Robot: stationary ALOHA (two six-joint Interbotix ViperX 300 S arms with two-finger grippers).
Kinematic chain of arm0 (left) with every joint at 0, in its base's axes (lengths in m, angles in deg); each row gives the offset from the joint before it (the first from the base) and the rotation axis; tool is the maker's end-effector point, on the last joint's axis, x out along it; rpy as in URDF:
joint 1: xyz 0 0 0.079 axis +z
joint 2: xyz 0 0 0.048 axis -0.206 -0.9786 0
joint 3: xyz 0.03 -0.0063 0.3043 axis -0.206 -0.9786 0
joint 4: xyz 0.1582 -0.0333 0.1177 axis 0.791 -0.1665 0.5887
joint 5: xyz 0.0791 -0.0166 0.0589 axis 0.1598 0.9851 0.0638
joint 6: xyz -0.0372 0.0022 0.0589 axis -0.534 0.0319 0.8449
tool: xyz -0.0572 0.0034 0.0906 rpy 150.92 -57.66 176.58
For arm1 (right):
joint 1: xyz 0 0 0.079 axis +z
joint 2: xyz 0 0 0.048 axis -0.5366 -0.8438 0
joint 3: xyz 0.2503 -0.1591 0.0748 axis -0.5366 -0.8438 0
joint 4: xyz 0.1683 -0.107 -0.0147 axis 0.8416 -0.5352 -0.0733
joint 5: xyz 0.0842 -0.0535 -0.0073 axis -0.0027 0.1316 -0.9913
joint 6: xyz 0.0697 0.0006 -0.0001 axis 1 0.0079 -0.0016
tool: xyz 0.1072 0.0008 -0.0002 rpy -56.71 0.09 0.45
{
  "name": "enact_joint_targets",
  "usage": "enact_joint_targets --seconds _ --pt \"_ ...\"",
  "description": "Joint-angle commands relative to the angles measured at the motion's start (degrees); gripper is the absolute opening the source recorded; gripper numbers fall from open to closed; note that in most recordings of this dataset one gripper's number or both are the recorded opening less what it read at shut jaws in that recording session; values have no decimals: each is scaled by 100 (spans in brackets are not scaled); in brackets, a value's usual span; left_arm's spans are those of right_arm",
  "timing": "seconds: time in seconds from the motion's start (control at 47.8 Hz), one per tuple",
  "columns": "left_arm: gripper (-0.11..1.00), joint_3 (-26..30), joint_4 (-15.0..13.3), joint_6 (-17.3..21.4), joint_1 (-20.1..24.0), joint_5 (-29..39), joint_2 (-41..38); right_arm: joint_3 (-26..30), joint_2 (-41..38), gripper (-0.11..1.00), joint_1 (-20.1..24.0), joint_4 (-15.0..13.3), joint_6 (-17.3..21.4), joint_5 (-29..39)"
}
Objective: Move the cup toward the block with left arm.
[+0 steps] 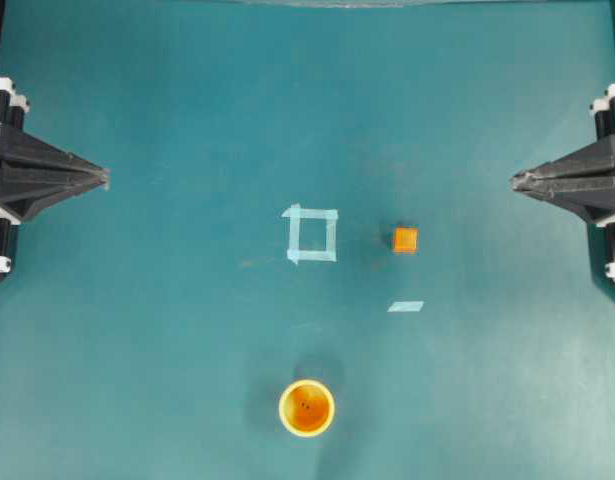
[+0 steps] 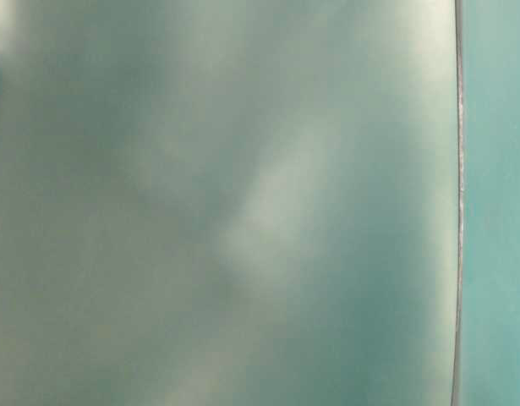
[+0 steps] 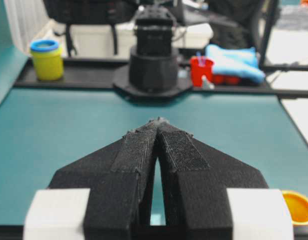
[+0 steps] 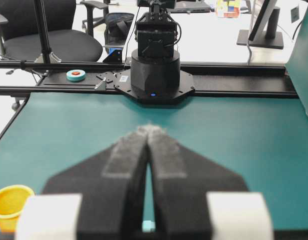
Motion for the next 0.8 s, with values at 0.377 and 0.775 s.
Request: enact_joint_targets --seconds 0.377,0.775 --pt "7 132 18 -44 9 193 -35 457 -202 0 0 18 -18 773" --pt "50 141 18 -475 9 202 -114 457 -202 0 0 9 -18 765"
